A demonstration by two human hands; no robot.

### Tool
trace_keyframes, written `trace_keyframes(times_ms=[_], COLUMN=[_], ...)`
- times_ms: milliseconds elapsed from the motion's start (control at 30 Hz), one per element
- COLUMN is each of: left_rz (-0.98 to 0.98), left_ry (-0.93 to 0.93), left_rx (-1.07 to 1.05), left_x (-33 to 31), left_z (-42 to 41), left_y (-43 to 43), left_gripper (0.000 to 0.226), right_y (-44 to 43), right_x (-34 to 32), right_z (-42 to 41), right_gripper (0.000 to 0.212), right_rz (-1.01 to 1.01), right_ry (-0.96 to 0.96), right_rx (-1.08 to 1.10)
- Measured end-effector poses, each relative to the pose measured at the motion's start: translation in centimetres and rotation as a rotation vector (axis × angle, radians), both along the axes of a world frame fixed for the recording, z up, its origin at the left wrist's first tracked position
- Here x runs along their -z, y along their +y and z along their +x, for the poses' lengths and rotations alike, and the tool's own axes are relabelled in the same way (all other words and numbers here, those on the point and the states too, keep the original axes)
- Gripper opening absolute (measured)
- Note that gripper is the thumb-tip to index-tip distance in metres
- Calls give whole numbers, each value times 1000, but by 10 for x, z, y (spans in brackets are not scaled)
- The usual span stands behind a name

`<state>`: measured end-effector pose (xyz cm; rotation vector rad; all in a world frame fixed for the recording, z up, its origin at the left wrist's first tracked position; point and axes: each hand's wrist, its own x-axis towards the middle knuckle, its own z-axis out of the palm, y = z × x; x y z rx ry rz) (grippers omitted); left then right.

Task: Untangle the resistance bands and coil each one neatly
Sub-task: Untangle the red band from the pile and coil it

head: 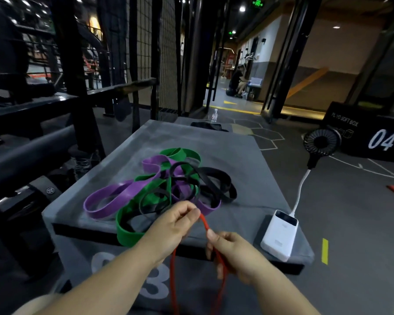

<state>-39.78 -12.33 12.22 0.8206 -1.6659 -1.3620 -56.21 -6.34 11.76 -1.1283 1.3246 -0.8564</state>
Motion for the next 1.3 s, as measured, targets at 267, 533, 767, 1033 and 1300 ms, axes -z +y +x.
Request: trace_keyframes(times_ms=[267, 533, 767, 1033, 1300], left_rz=[157, 198, 74, 364, 470], left_ry=[158, -53, -641, -453, -329], left_rx=[-3, 162, 341, 280, 213], left_x=[13, 35, 74, 76, 70], left_z=[-14, -28, -36, -28, -28], left_y=[-19, -27, -9, 0, 10], left_gripper=[31, 33, 17, 21, 21], right_y=[3, -17, -18, -4, -12], right_x=[7, -5, -27, -50, -27], right_z=[-6, -17, -34, -40, -43], right_gripper=[67, 30, 30, 78, 68], right_rz=[17, -280, -408, -648, -604], right_ry=[-251, -664, -773, -629, -245], right_rx=[-323, -218, -48, 48, 201])
